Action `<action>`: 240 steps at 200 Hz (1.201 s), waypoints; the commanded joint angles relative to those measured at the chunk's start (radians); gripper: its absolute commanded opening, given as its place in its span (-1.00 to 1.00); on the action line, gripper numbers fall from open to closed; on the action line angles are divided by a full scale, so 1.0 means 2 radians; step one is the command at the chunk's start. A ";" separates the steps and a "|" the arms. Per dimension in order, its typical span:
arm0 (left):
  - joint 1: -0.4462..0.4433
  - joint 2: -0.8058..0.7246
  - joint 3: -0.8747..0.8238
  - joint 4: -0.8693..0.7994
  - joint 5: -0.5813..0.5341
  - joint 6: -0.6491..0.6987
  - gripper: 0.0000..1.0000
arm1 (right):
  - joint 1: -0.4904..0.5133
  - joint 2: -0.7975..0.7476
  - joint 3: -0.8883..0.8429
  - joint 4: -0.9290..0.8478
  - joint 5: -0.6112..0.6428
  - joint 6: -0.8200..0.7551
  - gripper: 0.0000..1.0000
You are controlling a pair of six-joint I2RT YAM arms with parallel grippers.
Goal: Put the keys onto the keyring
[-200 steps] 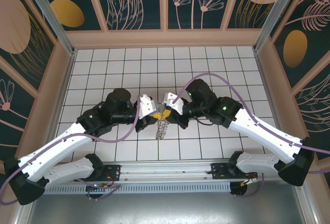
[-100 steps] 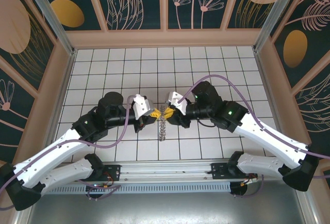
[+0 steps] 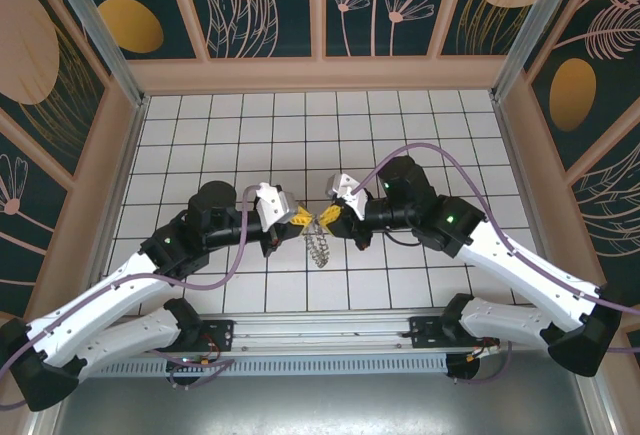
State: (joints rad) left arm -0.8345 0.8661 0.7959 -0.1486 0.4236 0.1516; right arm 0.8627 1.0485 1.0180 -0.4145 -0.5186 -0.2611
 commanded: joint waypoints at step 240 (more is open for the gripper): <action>-0.003 -0.033 -0.014 0.065 0.015 -0.016 -1.00 | -0.044 -0.014 0.004 0.027 -0.030 0.016 -0.07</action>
State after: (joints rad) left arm -0.8345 0.8104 0.7448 -0.0704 0.4236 0.1326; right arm 0.7757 1.0298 1.0180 -0.3767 -0.5442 -0.1905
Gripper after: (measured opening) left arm 0.047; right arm 0.466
